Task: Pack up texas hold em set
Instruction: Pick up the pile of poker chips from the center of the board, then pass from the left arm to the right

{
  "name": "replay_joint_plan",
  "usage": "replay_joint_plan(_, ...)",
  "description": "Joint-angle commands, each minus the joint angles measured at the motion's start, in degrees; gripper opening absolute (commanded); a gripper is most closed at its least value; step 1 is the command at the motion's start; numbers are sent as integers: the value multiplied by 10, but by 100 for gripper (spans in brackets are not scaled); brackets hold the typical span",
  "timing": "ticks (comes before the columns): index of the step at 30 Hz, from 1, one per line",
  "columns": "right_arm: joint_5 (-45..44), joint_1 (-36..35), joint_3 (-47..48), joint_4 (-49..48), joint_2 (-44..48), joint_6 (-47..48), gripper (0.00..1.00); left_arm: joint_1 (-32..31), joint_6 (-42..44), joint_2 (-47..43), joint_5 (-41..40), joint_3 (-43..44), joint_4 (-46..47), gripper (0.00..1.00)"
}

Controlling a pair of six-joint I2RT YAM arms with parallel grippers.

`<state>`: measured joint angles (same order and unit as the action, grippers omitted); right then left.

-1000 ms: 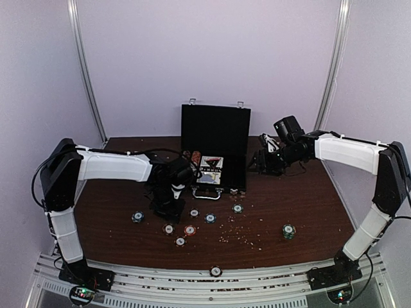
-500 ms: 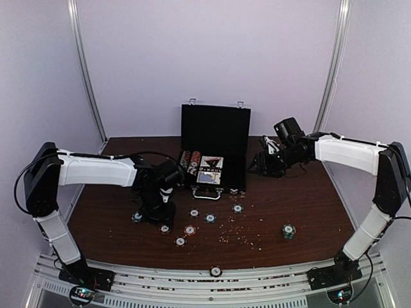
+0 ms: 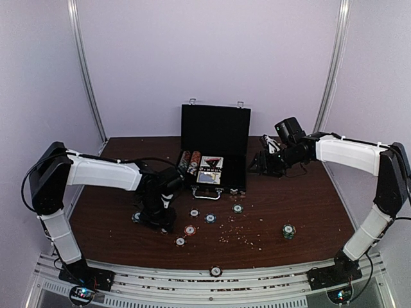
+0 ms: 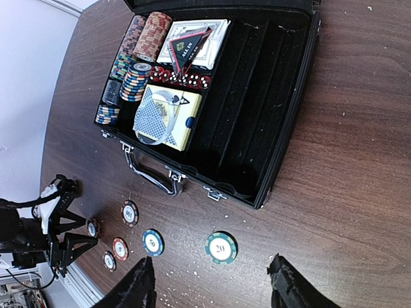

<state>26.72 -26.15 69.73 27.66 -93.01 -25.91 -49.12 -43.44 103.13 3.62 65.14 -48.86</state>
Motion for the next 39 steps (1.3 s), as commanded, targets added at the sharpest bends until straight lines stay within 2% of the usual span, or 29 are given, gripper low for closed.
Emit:
replay_joint_plan(1, -11, 5, -6, -8, 19, -5, 61, 3, 16, 12, -12, 0, 11, 61)
replay_joint_plan(10, -13, 7, -5, -8, 17, -4, 61, 2, 28, 39, -12, 15, 8, 52)
replay_joint_plan(14, -16, 9, -4, -7, 19, -4, 61, -2, 35, 49, -27, 29, -12, 45)
replay_joint_plan(21, -23, 13, -2, -9, 24, -5, 61, -4, 29, 46, -36, 46, -16, 35)
replay_joint_plan(24, -22, 14, 2, -10, 23, -5, 61, -4, 20, 35, -49, 63, -15, 34)
replay_joint_plan(28, 5, 14, 27, -6, 3, -8, 62, -6, 26, 17, -78, 104, 2, 33)
replay_joint_plan(31, 60, 13, 53, -2, -24, -21, 63, -8, 41, 15, -90, 159, 28, 32)
replay_joint_plan(35, 115, 4, 85, 2, -54, -32, 66, -19, 74, 24, -99, 237, 75, 31)
replay_joint_plan(39, 133, -19, 118, 20, -76, -34, 68, -30, 105, 33, -94, 291, 139, 31)
